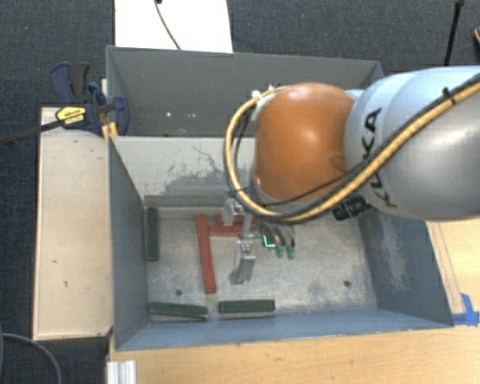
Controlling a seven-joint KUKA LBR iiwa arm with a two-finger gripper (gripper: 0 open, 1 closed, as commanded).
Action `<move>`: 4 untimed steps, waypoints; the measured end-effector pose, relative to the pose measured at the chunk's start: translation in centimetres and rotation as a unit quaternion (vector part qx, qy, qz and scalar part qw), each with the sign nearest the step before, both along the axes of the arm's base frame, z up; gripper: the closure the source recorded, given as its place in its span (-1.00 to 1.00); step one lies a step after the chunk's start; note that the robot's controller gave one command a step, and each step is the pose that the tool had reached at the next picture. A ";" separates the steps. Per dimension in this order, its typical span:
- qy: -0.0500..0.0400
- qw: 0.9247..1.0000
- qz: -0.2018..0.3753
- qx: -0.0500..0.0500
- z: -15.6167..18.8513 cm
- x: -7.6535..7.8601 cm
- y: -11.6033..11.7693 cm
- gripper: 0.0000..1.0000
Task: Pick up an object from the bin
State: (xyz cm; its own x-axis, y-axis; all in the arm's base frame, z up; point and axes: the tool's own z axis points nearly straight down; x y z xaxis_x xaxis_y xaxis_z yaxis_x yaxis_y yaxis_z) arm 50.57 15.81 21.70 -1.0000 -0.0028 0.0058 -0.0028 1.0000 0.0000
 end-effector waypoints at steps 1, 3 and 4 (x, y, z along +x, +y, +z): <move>-0.004 0.973 0.230 0.001 -14.8 6.9 1.0 -1.00; -0.005 0.753 0.658 0.002 -11.6 7.9 2.9 -1.00; -0.003 0.573 0.820 0.003 -14.7 8.0 2.6 -1.00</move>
Offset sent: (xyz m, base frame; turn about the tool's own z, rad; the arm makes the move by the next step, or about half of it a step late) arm 0.0689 0.0099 -0.1470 -0.4651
